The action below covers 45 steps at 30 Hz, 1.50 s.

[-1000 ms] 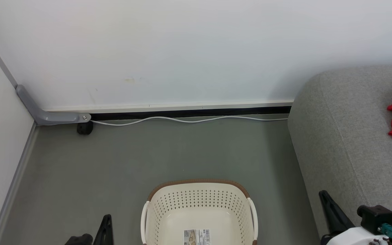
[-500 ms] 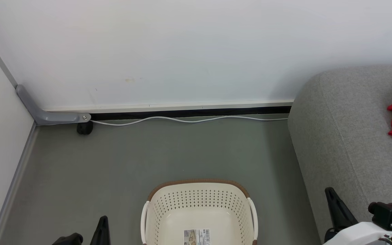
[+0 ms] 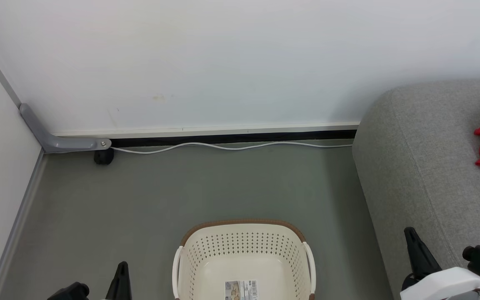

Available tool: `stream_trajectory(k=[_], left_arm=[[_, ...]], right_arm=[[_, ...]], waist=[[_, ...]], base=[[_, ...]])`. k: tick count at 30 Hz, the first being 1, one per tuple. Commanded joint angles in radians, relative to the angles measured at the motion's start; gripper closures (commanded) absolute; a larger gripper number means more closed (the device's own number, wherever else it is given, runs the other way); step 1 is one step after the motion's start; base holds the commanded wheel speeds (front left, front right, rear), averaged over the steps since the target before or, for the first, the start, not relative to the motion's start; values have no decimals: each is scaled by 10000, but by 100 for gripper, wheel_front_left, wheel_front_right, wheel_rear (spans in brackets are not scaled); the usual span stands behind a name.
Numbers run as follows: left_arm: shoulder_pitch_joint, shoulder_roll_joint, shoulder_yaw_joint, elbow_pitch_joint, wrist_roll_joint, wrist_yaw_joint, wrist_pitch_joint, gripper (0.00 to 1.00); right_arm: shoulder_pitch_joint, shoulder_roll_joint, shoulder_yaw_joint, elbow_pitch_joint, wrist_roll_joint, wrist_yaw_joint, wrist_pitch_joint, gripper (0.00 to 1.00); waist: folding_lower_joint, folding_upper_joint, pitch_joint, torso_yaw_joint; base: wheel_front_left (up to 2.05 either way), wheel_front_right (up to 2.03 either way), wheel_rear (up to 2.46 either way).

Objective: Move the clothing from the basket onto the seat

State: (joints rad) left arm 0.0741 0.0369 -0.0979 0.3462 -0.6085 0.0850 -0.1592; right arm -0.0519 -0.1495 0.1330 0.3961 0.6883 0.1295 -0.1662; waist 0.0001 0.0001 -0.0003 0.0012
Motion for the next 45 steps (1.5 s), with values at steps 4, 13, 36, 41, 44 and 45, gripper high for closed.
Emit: stream_trajectory(k=[4, 13, 36, 41, 44, 45], left_arm=[[-547, 58, 254, -322, -559, -187, 112, 100], [-676, 65, 444, -391, -1516, -387, 377, 100], [-992, 84, 905, -561, -3853, -875, 1024, 100], [-1064, 88, 1011, -600, -4388, -986, 1172, 100], [-1107, 91, 1074, -623, -4708, -1053, 1261, 100], [-1121, 92, 1095, -631, -4814, -1075, 1290, 100]], right_arm=[[-378, -46, -162, -363, 538, 3, 165, 100], [-396, 57, -393, -480, 1419, 4, 430, 100], [-441, 310, -961, -765, 3566, 6, 1078, 100], [-451, 369, -1092, -830, 4057, 7, 1227, 100], [-457, 403, -1170, -869, 4350, 7, 1316, 100], [-459, 415, -1196, -882, 4448, 7, 1346, 100]], waist=[[-1, -1, 1, 0], [-1, -1, 5, -2], [-1, -1, 13, -4], [-1, -1, 15, -5], [-1, -1, 16, -5], [-1, -1, 16, -6]], base=[[0, 0, 0], [0, 0, 0], [0, 0, 0], [0, 0, 0], [0, 0, 0], [0, 0, 0]])
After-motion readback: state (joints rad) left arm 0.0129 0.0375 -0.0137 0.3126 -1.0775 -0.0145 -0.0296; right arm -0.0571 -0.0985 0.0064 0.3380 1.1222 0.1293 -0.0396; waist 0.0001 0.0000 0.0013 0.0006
